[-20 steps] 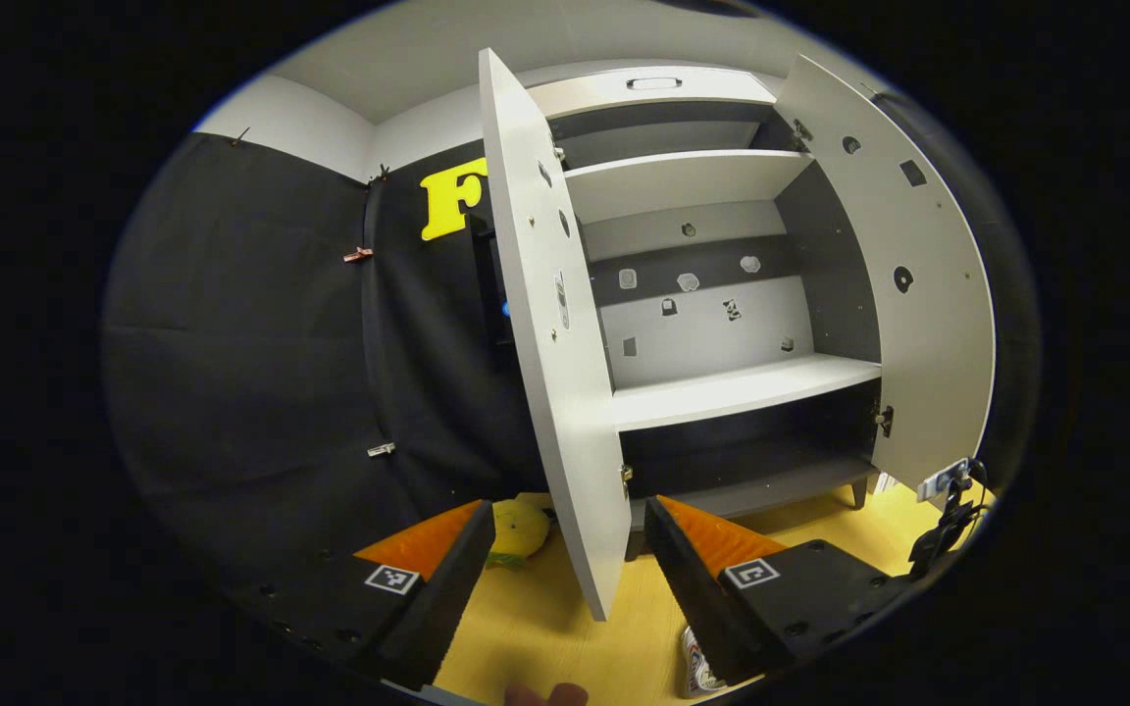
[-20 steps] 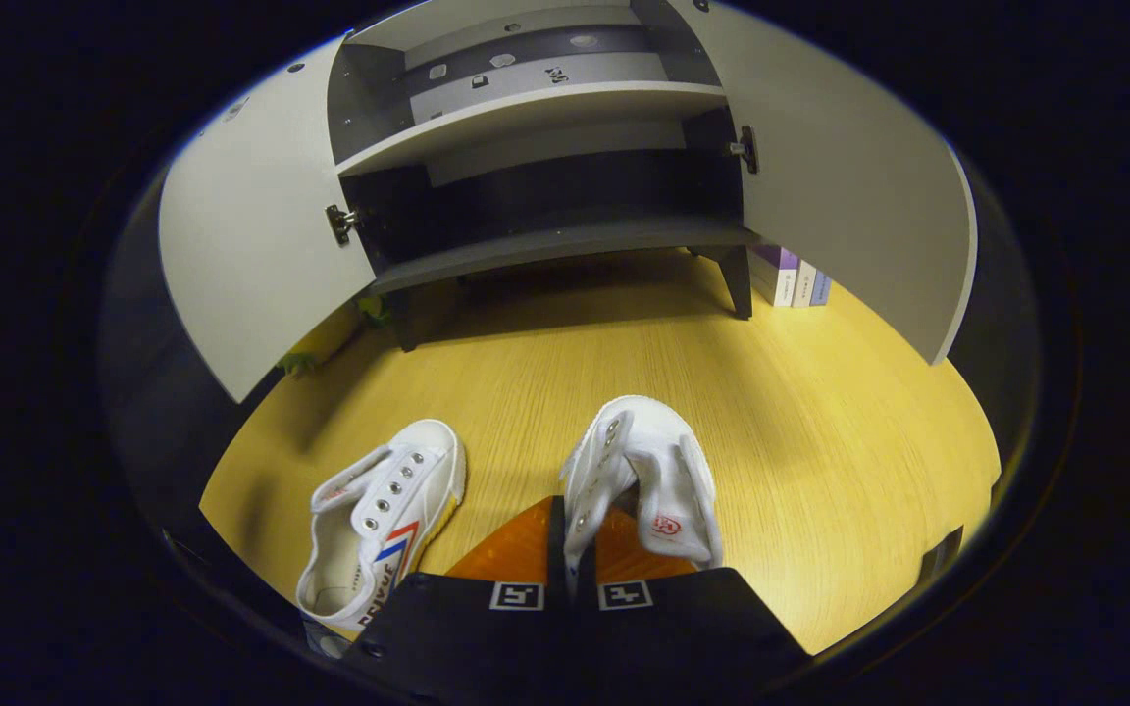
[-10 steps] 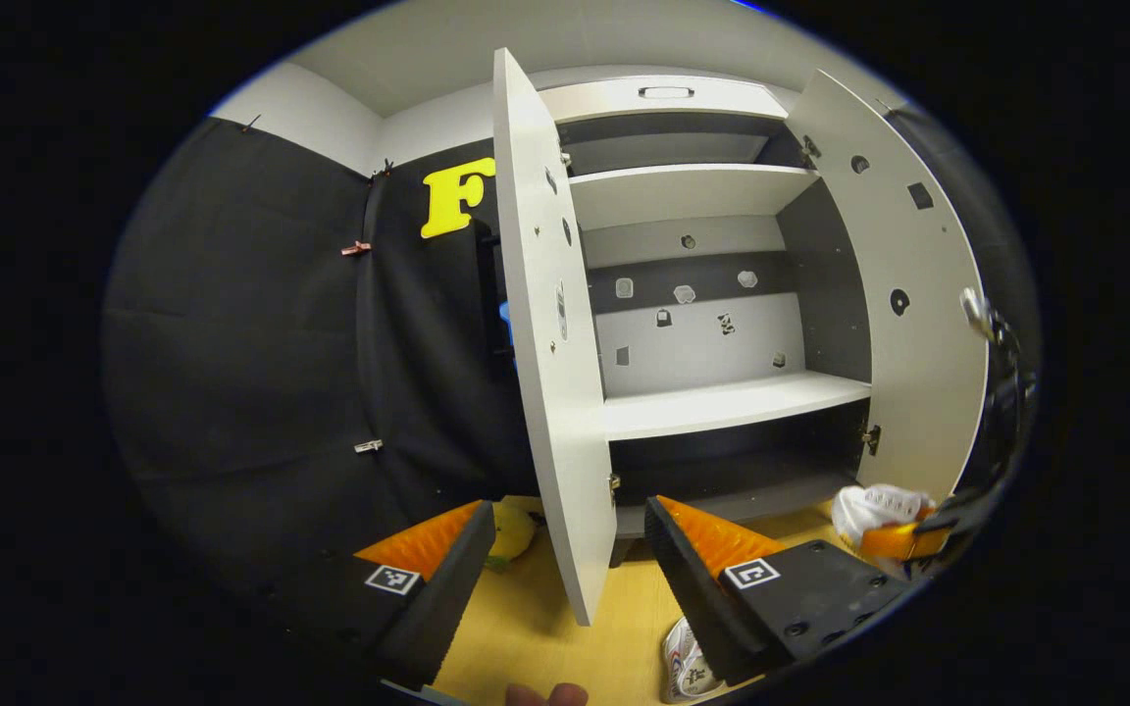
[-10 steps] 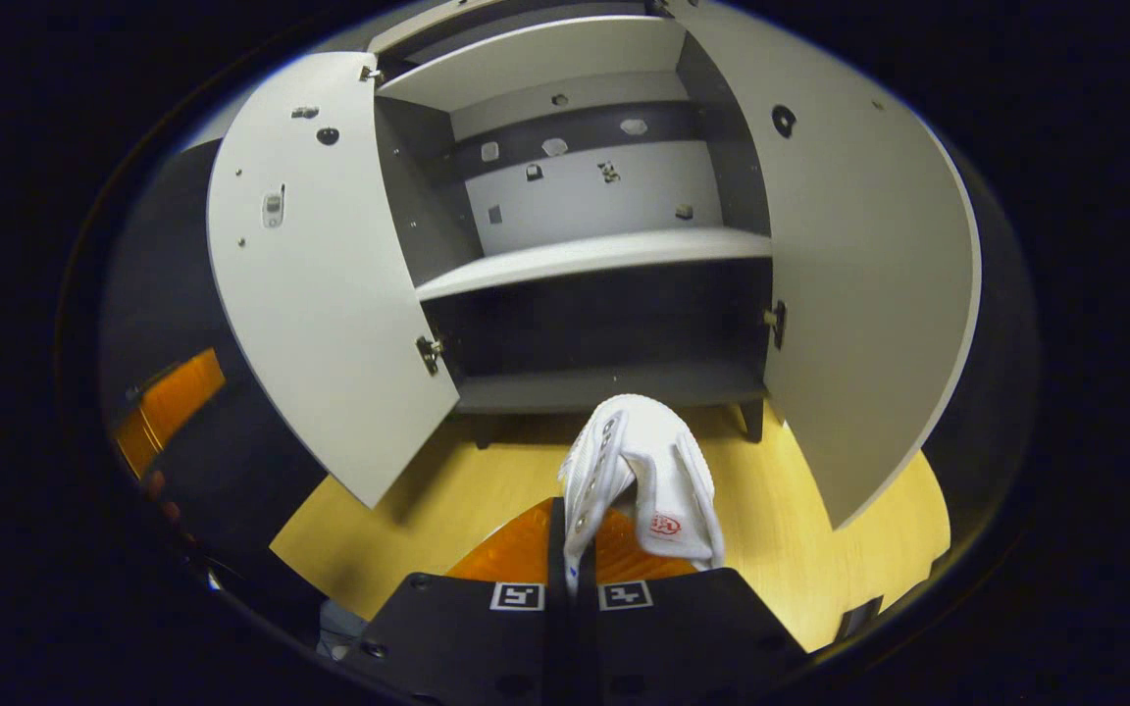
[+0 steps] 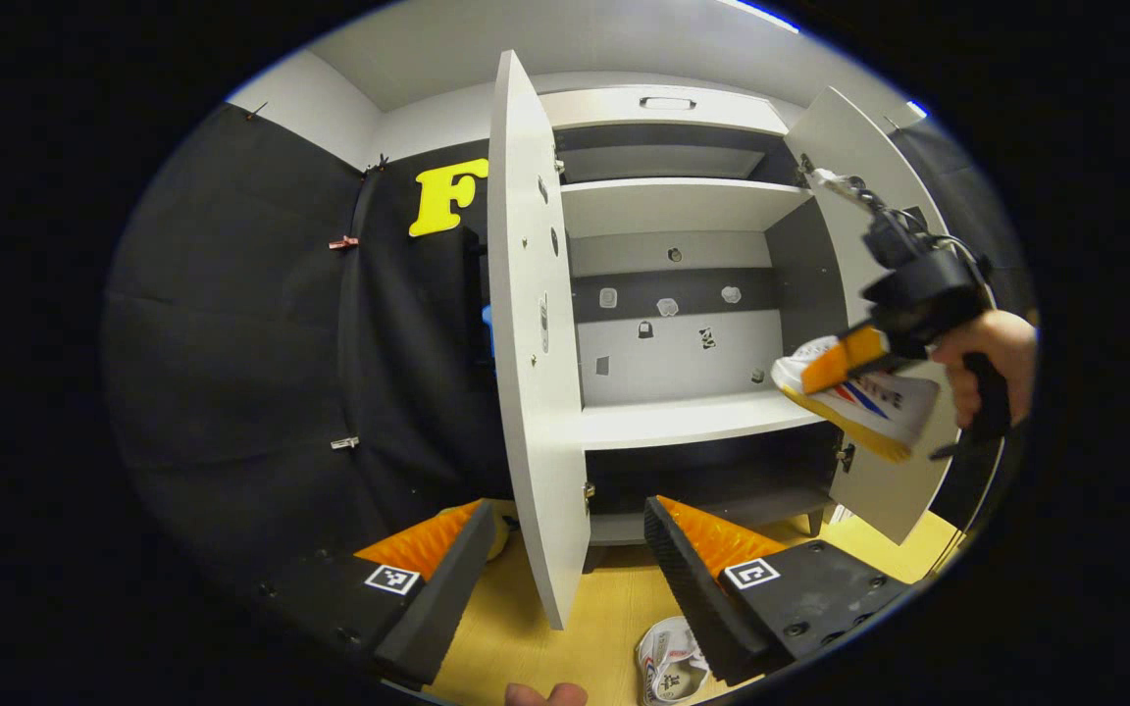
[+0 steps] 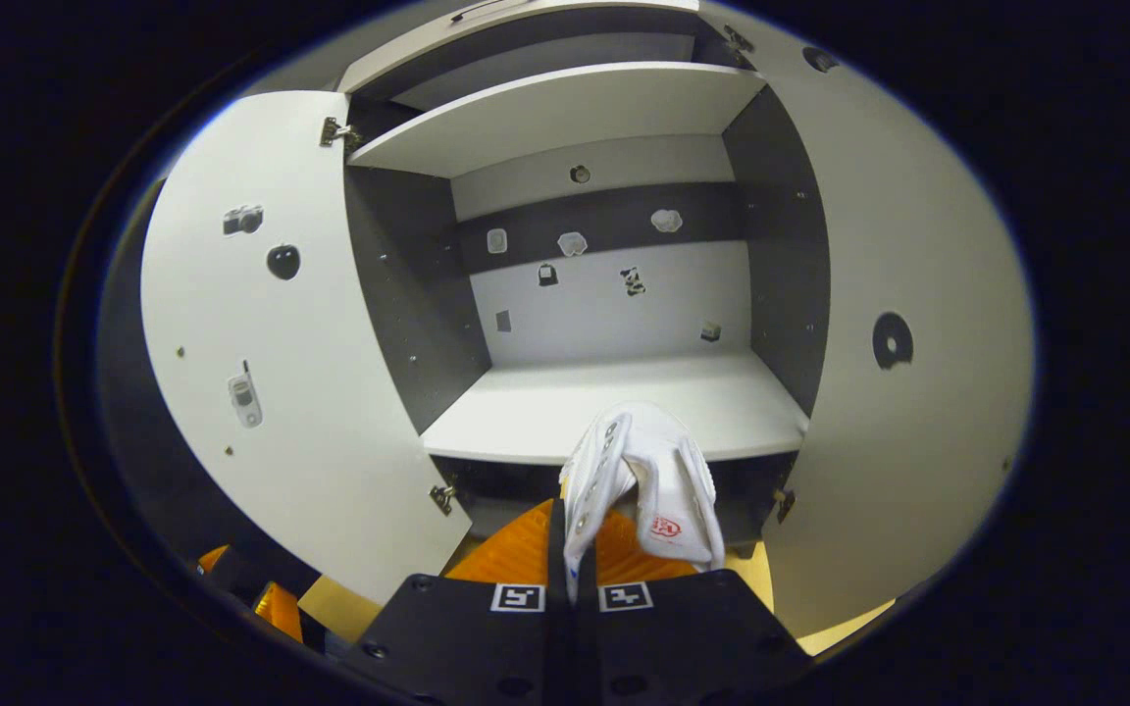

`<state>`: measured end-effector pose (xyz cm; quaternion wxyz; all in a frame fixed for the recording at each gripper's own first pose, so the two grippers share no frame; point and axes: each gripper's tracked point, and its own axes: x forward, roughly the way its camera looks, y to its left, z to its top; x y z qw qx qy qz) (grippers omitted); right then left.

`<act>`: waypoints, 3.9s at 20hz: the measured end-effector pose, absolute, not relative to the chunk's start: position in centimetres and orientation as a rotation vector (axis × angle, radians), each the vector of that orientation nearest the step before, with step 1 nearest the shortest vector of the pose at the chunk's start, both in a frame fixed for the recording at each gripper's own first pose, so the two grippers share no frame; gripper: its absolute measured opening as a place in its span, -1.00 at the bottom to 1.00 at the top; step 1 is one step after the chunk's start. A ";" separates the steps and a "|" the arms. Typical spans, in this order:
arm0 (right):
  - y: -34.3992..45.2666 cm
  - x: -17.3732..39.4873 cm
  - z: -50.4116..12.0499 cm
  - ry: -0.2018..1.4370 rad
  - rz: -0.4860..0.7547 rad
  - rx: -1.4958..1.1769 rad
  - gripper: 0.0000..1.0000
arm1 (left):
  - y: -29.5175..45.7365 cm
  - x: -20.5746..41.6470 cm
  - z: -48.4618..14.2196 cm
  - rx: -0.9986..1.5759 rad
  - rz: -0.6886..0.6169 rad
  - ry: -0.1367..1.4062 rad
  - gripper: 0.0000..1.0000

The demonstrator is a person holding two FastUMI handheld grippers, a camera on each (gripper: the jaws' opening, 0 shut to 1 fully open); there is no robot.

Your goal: Grab one shoe with the right hand and put it into the shoe cabinet, grab the other shoe with the left hand and put it into the shoe cabinet; then close the right door with the right hand and the left door with the left hand.

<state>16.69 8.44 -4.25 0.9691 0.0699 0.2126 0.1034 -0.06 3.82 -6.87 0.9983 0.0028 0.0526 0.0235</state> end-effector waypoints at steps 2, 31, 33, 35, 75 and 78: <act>8.4 20.7 -3.6 0.429 0.193 0.132 -0.90 | 3.5 -0.2 -7.1 -0.005 0.037 0.108 0.93; 6.2 41.7 -12.4 0.588 0.048 -0.185 0.39 | 4.9 1.1 -10.0 -0.046 0.106 0.179 0.93; 6.6 40.4 -11.0 0.530 0.058 -0.162 0.65 | 4.8 0.9 -10.2 -0.047 0.099 0.178 0.93; 7.0 38.6 -9.2 0.454 0.071 -0.133 0.83 | 4.7 0.7 -10.4 -0.046 0.093 0.180 0.93; -2.2 2.7 3.6 0.020 0.096 -0.061 0.96 | -5.8 1.8 -42.4 0.182 -0.163 0.612 -0.77; -2.3 2.5 4.0 0.013 0.099 -0.057 0.96 | -6.0 1.9 -42.5 0.180 -0.195 0.655 -0.87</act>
